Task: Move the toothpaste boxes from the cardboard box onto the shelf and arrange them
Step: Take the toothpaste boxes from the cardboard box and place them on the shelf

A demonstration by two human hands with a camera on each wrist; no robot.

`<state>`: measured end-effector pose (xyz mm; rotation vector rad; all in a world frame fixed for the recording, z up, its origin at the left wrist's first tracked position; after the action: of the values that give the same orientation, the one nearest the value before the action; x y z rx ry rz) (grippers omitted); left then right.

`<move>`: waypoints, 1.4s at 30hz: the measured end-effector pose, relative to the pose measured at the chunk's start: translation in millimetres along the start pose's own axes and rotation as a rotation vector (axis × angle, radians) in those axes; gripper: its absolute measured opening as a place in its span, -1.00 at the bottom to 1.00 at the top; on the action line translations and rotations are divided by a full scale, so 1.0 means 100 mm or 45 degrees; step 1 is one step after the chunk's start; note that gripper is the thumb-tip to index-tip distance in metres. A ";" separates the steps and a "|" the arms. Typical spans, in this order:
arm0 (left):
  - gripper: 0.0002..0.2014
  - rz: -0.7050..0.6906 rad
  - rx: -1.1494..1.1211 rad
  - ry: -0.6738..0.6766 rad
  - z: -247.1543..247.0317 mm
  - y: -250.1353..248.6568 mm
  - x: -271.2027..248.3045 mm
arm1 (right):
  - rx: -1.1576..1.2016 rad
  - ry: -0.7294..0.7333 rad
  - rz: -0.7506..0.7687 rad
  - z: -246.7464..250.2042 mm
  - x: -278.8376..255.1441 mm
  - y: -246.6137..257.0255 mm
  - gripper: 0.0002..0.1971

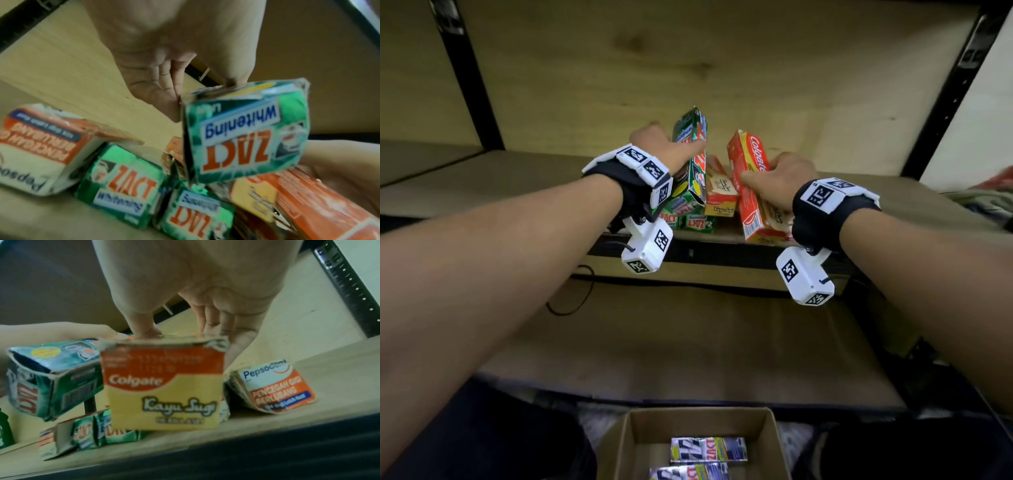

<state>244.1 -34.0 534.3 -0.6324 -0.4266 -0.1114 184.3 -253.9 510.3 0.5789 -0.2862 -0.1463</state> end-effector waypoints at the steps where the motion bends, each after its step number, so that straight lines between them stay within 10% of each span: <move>1: -0.39 0.015 0.091 0.054 -0.05 0.05 0.09 | -0.026 0.003 -0.013 -0.02 0.07 -0.01 -0.46; 16: -0.29 0.072 0.440 0.343 -0.49 0.39 0.57 | -0.312 0.048 -0.049 -0.20 0.51 -0.05 -0.16; 29: -0.53 0.021 0.482 0.309 -0.16 0.17 0.05 | -0.151 0.130 -0.014 0.06 -0.01 -0.07 -0.78; 42: -0.70 -0.150 0.478 0.524 -0.10 -0.01 -0.97 | 0.013 0.375 -0.066 -0.11 -0.85 -0.35 -0.86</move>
<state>159.0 -43.6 487.1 -0.2035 -0.0797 -0.2616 105.4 -259.0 462.5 0.6096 0.0136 -0.1082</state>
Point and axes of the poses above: each hand's wrist, its own x-axis towards the middle knuckle, its own z-axis out of the back of the hand, y = z × x, the point moved 9 cm from there along x, towards the middle knuckle, and after that the axes turned 1 degree about y, right-handed, at the moved point
